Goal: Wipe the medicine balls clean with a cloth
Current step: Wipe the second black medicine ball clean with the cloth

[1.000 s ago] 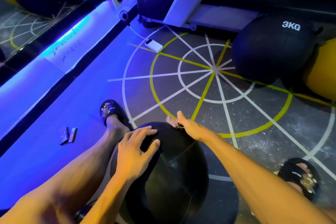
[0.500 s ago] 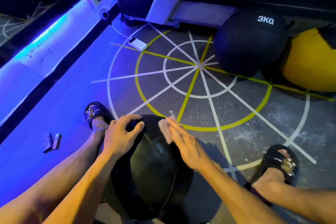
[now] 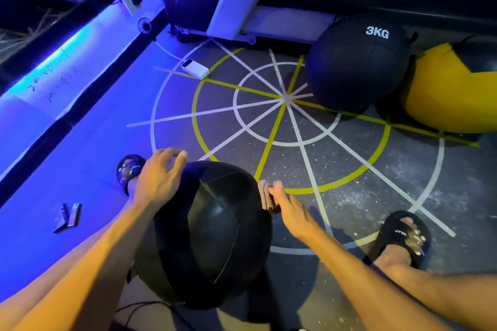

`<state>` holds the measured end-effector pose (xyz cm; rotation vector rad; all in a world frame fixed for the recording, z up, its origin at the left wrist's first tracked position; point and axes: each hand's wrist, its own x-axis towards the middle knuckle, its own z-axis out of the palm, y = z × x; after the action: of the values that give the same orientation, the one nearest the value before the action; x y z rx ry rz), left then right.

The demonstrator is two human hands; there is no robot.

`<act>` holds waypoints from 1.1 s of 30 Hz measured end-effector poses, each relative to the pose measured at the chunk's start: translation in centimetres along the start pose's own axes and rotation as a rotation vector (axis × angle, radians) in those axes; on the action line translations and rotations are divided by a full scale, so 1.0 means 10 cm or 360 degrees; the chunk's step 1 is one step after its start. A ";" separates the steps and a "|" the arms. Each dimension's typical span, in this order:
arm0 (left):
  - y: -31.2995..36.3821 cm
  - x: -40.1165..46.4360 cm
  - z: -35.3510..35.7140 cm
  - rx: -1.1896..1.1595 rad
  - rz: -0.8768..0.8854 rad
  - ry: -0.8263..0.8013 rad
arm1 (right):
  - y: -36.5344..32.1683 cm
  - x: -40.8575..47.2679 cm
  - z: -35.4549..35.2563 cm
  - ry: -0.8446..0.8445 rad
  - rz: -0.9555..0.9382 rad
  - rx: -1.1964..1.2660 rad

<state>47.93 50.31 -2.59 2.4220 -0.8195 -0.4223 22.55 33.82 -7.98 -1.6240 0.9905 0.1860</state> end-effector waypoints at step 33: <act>0.18 -0.17 -0.04 0.0013 0.0320 -0.0310 | 0.28 -0.36 0.73 0.0678 -0.0883 -0.0427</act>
<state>46.02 50.33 -0.98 2.3022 -1.1384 -0.5825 21.14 41.97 -10.23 -2.1778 0.8059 -0.4375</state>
